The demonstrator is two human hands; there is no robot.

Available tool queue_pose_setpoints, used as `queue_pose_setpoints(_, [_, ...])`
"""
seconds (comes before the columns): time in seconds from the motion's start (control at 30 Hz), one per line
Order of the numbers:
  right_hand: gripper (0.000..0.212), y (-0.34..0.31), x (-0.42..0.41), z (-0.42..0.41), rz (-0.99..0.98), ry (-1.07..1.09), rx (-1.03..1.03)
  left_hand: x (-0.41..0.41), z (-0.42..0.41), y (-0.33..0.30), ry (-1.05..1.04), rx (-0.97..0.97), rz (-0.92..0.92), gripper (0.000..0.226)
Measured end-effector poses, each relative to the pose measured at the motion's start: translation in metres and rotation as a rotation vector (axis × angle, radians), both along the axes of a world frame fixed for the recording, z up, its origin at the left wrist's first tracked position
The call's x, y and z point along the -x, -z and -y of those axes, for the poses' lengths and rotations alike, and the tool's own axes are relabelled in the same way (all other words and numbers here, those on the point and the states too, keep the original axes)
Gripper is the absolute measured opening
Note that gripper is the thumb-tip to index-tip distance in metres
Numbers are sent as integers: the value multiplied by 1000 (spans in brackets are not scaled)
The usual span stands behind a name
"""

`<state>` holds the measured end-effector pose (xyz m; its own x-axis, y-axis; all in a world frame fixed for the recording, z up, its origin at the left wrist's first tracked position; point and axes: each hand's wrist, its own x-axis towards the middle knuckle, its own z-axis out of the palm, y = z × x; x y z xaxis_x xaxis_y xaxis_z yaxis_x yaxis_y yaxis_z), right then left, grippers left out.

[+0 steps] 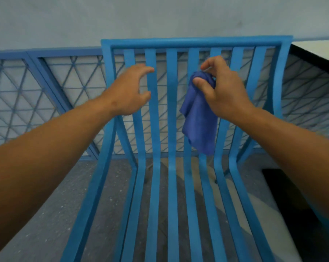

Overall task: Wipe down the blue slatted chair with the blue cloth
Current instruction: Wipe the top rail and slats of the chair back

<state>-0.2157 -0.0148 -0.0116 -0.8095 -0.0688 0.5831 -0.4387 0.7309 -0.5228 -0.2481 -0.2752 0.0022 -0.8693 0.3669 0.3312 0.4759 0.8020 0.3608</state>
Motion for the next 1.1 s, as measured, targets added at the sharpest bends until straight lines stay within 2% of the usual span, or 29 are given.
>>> queue_pose_setpoints(0.13, [27, 18, -36, -10, 85, 5, 113, -56, -30, 24, 103, -74, 164, 65])
queue_pose_setpoints(0.37, [19, 36, -96, -8, 260, -14, 348, -122, -71, 56, 276, -330, 407, 95])
queue_pose_setpoints(0.47, [18, 34, -125, -6, 312, -3, 427, -147, -88, 65, 291, -453, 392, 84])
queue_pose_setpoints(0.67, [16, 24, -184, -13, 452, -83, 533, -184, -94, 66, 166, -505, 325, 39])
queue_pose_setpoints(0.7, [22, 25, -193, -16, 491, -106, 515, -191, -94, 66, 158, -523, 341, 35])
queue_pose_setpoints(0.87, [83, 35, -238, -30, 630, -265, 350, -218, -98, 57, 44, -624, 377, 25])
queue_pose_setpoints(0.97, [114, 37, -259, -34, 645, -289, 235, -231, -105, 46, -24, -654, 424, 37])
queue_pose_setpoints(1.03, [117, 30, -270, -39, 634, -300, 179, -242, -109, 38, -35, -677, 497, 41])
queue_pose_setpoints(1.1, [104, 25, -273, -41, 589, -312, 191, -247, -113, 36, -41, -692, 574, 47])
